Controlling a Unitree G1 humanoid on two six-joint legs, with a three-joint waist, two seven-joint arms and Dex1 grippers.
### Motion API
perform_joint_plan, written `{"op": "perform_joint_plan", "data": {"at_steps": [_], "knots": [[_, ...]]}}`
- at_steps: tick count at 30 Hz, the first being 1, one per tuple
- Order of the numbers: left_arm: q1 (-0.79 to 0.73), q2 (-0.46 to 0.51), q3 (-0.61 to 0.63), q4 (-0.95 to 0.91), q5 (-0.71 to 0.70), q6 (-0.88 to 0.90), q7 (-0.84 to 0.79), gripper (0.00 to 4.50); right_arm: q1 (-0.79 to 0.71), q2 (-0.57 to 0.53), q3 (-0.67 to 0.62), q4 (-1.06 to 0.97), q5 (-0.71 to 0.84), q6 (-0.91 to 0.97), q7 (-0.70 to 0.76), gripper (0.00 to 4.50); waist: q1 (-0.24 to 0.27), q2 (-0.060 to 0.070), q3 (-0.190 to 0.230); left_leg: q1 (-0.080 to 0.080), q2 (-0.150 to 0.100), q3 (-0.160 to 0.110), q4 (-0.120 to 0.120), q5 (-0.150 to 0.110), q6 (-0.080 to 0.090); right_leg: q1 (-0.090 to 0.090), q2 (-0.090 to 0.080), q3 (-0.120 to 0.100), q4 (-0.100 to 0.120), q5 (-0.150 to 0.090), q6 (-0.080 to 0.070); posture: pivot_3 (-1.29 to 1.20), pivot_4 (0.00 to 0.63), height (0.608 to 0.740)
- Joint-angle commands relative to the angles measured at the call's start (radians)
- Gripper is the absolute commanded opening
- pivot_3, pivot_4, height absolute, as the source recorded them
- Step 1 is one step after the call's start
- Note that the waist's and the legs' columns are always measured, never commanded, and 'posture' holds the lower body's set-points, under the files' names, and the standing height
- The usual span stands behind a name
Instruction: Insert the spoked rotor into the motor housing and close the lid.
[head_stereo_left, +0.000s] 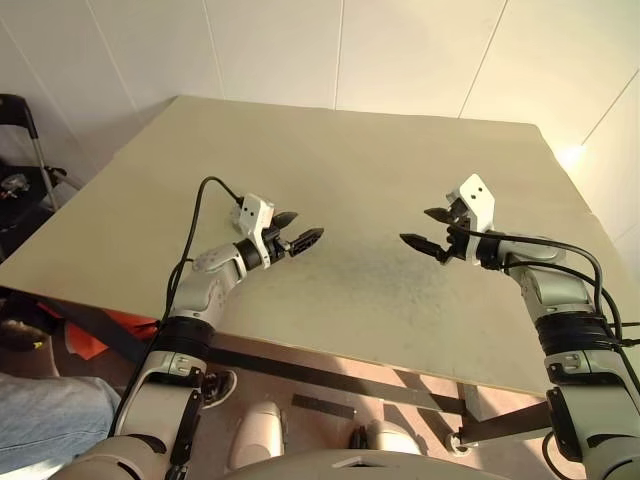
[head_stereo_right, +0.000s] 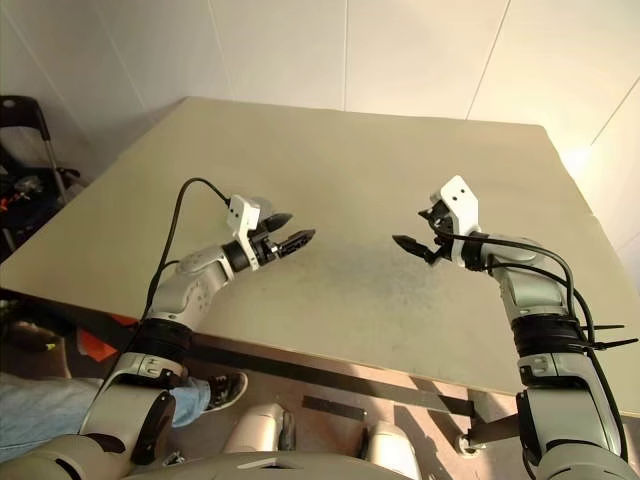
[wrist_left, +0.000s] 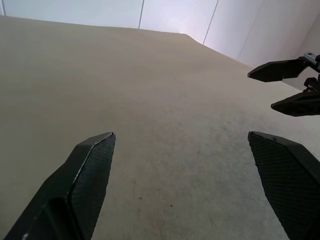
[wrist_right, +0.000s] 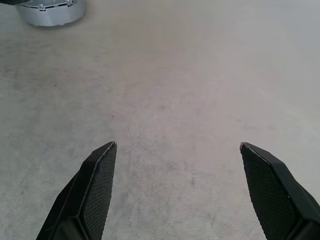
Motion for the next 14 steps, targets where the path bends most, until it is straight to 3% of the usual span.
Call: {"op": "perform_joint_plan", "data": {"at_steps": [1,14], "knots": [[-0.025,0.004,0.001,-0.023,0.009,-0.014,-0.016,4.49,-0.022,-0.008,-0.023,-0.012,-0.001,-0.022,0.001,4.44,0.0,0.0,0.0,0.0,0.0,0.0,0.0,0.0,0.0,0.0,0.0,0.0,0.0,0.0,0.0,0.0,0.0,0.74],[-0.033,-0.018,0.025,-0.029,-0.007,0.014,-0.005,4.49,-0.033,0.012,-0.042,0.006,-0.006,-0.017,-0.041,4.44,0.001,0.0,0.0,0.0,0.0,0.0,0.001,0.0,0.0,0.0,0.0,0.0,0.0,0.0,0.0,0.0,0.0,0.74]]}}
